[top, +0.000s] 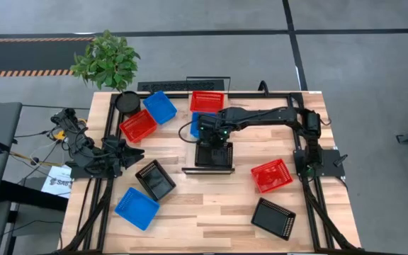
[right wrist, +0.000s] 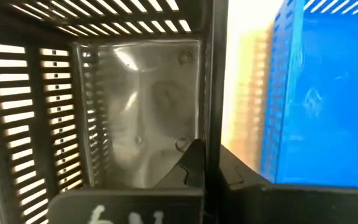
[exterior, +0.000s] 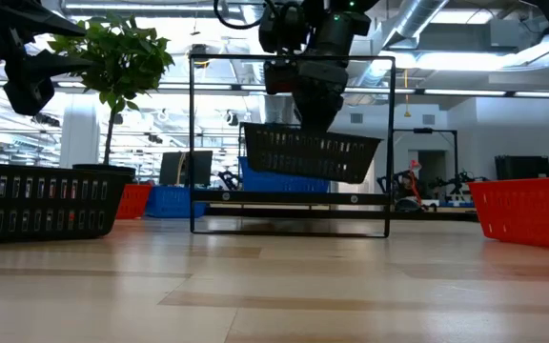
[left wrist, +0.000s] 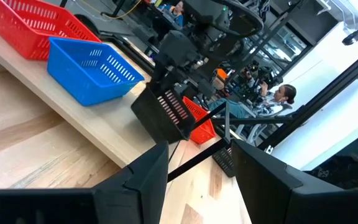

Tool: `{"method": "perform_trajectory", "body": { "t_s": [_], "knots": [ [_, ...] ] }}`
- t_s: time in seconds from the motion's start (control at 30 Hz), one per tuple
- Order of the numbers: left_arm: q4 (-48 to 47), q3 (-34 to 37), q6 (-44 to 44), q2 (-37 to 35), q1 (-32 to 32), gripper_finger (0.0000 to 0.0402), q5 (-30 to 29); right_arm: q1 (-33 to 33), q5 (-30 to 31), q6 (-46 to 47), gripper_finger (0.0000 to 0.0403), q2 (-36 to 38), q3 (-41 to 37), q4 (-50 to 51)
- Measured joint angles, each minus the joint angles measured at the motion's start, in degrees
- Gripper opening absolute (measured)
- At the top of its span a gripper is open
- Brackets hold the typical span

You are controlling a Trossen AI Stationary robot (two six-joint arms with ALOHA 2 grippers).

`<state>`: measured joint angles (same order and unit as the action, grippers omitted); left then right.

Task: Stack baskets on shelf by color
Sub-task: Put the top black bin on the shelf

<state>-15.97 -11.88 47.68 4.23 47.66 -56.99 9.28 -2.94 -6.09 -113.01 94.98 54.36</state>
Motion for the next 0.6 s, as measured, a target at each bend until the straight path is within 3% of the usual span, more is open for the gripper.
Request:
{"method": "perform_trajectory", "body": {
  "t_s": [0.33, 0.6],
  "knots": [
    [0.0, 0.0, 0.0, 0.0, 0.0, 0.0167, 0.0, 0.1, 0.0, -0.1, 0.0019, 0.0, 0.0, -2.4],
    [0.0, 0.0, 0.0, 0.0, 0.0, 0.0167, 0.0, 0.7, 0.5, -0.4, 0.0078, -0.9, 0.0, -2.8]
  ]
}}
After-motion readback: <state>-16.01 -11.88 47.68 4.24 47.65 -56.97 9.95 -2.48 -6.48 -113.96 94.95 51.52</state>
